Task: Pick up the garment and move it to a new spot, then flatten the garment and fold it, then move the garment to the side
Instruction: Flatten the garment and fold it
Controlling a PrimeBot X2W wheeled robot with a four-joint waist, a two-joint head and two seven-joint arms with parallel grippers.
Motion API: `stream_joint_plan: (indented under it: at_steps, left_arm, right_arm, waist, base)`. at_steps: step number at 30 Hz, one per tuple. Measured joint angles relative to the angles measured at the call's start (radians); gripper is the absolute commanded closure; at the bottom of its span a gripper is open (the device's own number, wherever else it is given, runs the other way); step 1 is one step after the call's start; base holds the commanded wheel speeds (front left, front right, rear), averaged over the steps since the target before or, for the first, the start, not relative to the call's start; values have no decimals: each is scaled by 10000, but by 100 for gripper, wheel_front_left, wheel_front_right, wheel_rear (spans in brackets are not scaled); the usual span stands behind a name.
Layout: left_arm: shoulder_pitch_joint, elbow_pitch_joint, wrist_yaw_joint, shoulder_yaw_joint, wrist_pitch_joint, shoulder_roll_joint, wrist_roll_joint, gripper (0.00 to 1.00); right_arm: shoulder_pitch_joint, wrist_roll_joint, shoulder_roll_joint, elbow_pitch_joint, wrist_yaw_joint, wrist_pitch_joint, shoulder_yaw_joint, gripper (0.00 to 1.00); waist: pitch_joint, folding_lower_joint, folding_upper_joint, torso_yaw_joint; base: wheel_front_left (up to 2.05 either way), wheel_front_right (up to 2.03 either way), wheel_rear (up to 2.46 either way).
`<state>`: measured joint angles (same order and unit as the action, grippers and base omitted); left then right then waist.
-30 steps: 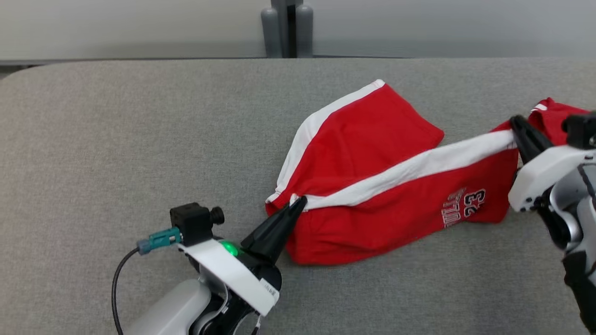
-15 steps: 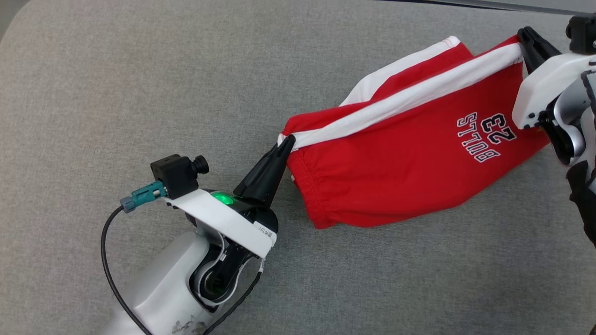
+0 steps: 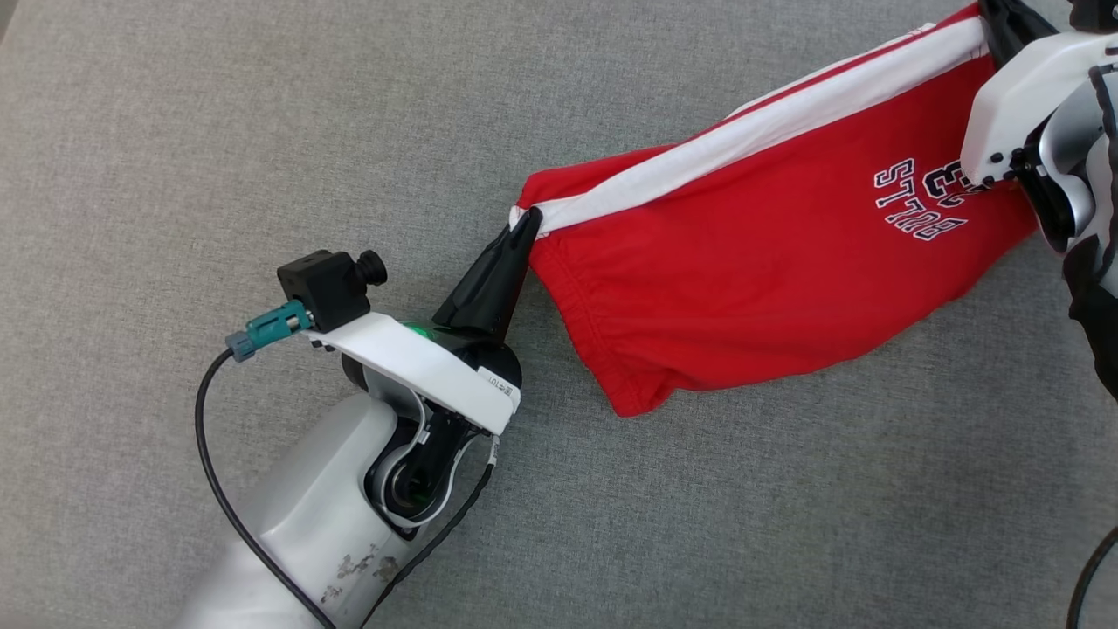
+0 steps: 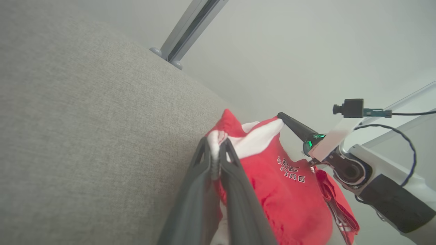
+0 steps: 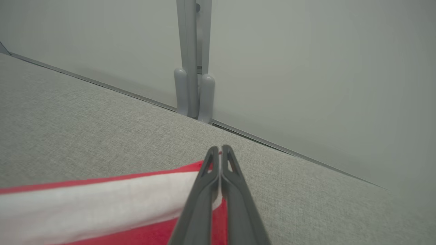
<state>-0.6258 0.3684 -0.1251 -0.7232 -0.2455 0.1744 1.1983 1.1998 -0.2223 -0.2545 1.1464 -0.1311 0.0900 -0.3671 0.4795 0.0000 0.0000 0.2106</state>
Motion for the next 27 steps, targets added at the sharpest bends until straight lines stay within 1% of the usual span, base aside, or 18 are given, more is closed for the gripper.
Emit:
stream_joint_plan:
  at_steps: [1,2,3,4,5,7,9,11,13,15,21,23,27]
  left_arm:
    - [0,0,0,0,0,0,0,94]
    - [-26,65,0,-17,25,-23,-6,78]
    - [-56,125,0,-35,44,-33,-21,78]
    - [-125,270,44,-29,29,-61,-90,0]
    - [-125,270,44,-29,29,-61,-90,0]
    - [-134,364,119,12,-19,-67,-205,0]
    - [-138,428,159,-31,-71,-23,-642,0]
    - [-122,504,353,4,-123,54,-1250,0]
    - [71,523,581,257,-148,121,-1839,0]
    - [484,353,788,826,-159,81,-2326,0]
    - [2079,-844,1513,2449,-161,-84,-4696,0]
    - [2656,-1296,1662,2882,-161,-196,-5442,0]
    - [3749,-1971,1900,3358,-161,-462,-6805,0]
  right_arm:
    - [0,0,0,0,0,0,0,64]
    - [49,-6,40,75,0,138,-25,1]
    - [77,-23,82,115,0,339,-61,1]
    - [129,-75,144,201,0,826,-102,0]
    - [129,-75,144,201,0,826,-102,0]
    - [152,-84,207,263,0,1198,-144,0]
    - [140,-159,221,205,0,1515,-69,0]
    - [9,-280,201,-105,2,1670,90,0]
    - [-375,-353,217,-890,0,1695,295,0]
    - [-937,-433,205,-1875,0,1705,596,0]
    - [-3311,-500,276,-4389,2,1716,957,0]
    - [-4041,-585,337,-5005,0,1714,1058,0]
    - [-5336,-625,395,-5785,2,1714,1231,0]
  waist:
    - [0,0,0,0]
    - [12,0,0,-6]
    - [20,0,0,-17]
    - [20,0,0,-59]
    - [20,0,0,-59]
    - [-6,0,0,-129]
    - [-73,0,0,-194]
    - [-185,0,0,-255]
    - [-300,0,0,-359]
    - [-417,0,0,-492]
    - [-1018,-1,0,-852]
    - [-1297,0,0,-943]
    - [-1952,0,0,-1068]
  base:
    - [0,0,0]
    - [0,0,0]
    - [0,0,0]
    - [0,0,0]
    - [0,0,0]
    - [0,0,0]
    - [0,0,0]
    - [0,0,0]
    - [0,0,0]
    - [0,0,0]
    - [0,0,0]
    - [0,0,0]
    - [0,0,0]
